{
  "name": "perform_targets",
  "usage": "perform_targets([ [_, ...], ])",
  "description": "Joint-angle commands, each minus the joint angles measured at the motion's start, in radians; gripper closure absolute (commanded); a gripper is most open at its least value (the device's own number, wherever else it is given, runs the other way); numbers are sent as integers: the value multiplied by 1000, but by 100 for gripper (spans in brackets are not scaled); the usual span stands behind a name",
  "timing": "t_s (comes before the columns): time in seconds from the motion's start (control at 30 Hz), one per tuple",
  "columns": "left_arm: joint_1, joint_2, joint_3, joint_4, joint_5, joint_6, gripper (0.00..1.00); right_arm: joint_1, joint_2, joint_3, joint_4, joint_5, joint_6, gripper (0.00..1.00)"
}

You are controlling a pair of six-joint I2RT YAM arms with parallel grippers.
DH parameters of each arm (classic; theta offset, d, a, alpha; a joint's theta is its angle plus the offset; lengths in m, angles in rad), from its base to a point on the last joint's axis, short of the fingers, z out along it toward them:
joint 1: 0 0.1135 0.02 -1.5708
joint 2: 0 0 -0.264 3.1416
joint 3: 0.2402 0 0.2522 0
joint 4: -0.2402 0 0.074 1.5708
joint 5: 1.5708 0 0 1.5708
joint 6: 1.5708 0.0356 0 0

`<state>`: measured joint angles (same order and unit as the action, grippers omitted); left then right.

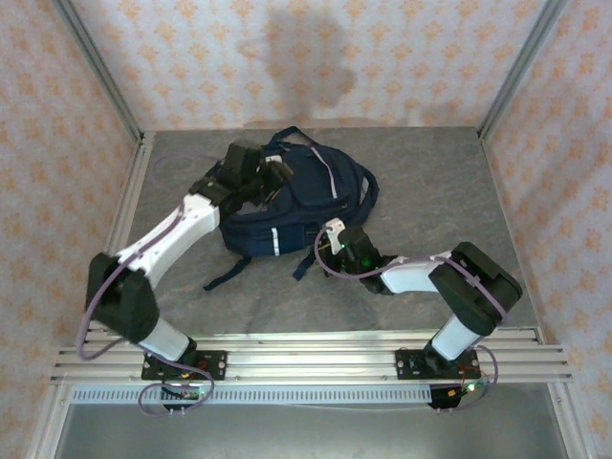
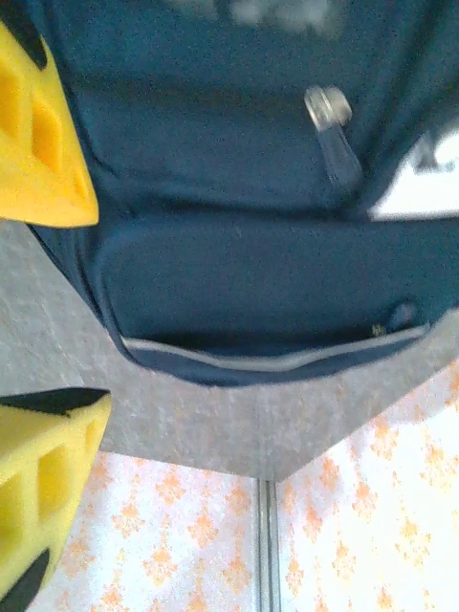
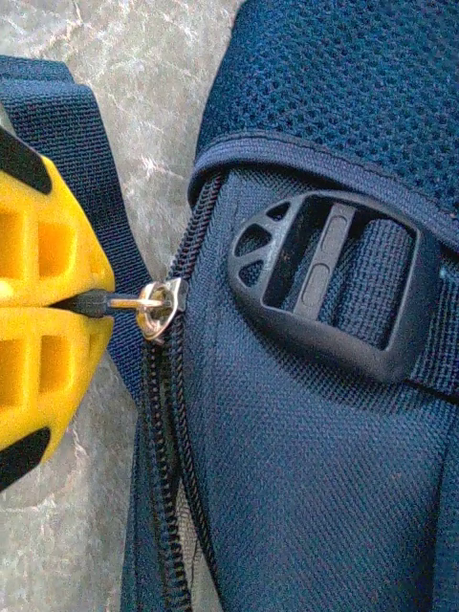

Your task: Pack books, pencil case, and school supplies into a backpack

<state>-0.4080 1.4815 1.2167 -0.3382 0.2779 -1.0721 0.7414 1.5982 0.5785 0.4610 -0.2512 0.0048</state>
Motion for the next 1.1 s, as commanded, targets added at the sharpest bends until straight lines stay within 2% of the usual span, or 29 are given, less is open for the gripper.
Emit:
perform_targets([
  [0.0, -17, -88, -190, -35, -54, -49, 48, 24, -37, 46, -64, 1, 37, 100],
  [0.2, -64, -233, -426, 40, -79, -127, 43, 31, -23, 78, -119, -19, 90, 100],
  [0.43, -82, -159, -455, 121, -100, -118, 38, 33, -30, 65, -105, -24, 98, 100],
  [0.57, -81, -125, -450, 133, -168, -91, 39, 33, -35, 43, -87, -5, 102, 100],
  [0.8, -20, -125, -471, 61, -293, -60, 43, 33, -28, 49, -196, 90, 82, 100],
  [1.07, 77, -96, -471, 30, -335, -42, 44, 28, -11, 76, -307, 248, 84, 100],
])
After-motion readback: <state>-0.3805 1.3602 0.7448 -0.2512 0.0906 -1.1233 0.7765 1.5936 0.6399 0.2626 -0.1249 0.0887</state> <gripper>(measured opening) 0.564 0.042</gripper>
